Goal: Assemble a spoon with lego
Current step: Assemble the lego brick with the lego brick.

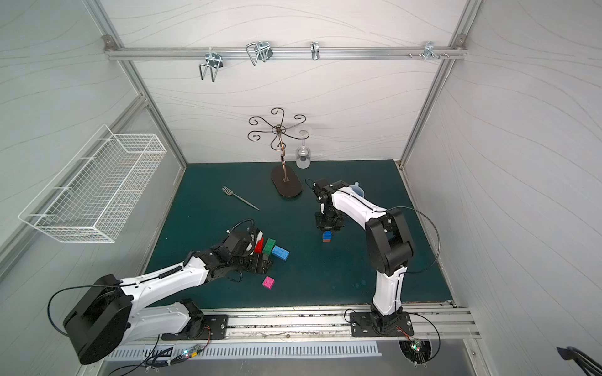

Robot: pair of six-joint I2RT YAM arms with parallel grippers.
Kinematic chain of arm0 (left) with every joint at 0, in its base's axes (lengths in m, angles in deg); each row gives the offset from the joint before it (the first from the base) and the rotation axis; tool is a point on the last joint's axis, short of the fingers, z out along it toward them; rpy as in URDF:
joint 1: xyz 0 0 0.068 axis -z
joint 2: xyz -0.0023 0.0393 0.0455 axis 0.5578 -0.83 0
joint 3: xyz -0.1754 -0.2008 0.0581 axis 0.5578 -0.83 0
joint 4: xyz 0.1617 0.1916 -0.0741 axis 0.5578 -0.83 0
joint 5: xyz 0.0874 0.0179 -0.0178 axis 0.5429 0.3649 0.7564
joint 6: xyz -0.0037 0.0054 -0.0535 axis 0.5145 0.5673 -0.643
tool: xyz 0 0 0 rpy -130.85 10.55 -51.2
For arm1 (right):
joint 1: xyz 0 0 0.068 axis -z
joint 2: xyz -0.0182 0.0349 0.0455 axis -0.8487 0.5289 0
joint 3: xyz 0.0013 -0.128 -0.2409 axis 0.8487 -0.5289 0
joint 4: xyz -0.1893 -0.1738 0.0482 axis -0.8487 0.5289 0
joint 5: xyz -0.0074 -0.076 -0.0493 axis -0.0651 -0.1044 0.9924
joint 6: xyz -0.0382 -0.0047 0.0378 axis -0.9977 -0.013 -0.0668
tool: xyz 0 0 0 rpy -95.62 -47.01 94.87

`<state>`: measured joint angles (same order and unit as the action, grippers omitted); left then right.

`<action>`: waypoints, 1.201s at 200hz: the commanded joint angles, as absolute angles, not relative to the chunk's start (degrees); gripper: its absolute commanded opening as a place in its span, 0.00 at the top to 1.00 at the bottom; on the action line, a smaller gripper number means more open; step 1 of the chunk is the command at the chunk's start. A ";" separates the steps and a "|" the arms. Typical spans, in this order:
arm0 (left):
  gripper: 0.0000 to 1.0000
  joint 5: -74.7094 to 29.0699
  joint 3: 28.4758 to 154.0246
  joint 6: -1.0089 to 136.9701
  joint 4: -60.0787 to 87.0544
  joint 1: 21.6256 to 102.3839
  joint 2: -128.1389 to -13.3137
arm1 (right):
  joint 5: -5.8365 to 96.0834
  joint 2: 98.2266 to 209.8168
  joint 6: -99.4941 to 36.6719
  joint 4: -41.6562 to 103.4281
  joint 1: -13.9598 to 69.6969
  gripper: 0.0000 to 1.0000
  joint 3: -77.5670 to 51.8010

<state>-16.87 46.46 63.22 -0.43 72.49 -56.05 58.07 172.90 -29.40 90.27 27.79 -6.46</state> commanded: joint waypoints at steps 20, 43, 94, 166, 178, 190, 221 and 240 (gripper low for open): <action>0.00 -16.84 49.11 63.99 1.19 72.70 -56.42 | 57.43 173.25 -30.00 89.68 28.30 0.73 -8.01; 0.00 -16.78 49.13 64.02 1.06 72.75 -56.30 | 57.13 173.78 -29.90 88.99 28.48 0.73 -8.61; 0.00 -16.48 49.00 63.85 1.02 72.72 -55.90 | 57.08 174.31 -29.64 88.17 28.54 0.73 -10.29; 0.00 -16.29 49.16 63.79 0.78 72.75 -55.94 | 55.43 178.09 -29.46 85.90 28.63 0.73 -11.92; 0.00 -16.11 49.04 63.84 0.76 72.67 -55.79 | 55.07 178.15 -29.45 85.93 28.63 0.73 -11.94; 0.00 -16.04 49.08 63.84 0.72 72.75 -55.75 | 53.91 177.42 -29.48 85.57 28.69 0.74 -12.03; 0.00 -16.12 49.08 63.84 0.61 72.75 -55.56 | 55.24 178.32 -29.65 86.46 28.72 0.74 -10.62; 0.00 -15.72 48.91 63.77 0.43 72.74 -54.89 | 56.57 178.00 -29.92 87.55 28.58 0.72 -10.17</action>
<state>-16.77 46.66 63.57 -0.45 72.49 -56.16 55.69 173.36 -29.38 88.06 28.90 -8.08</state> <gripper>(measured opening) 0.997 0.335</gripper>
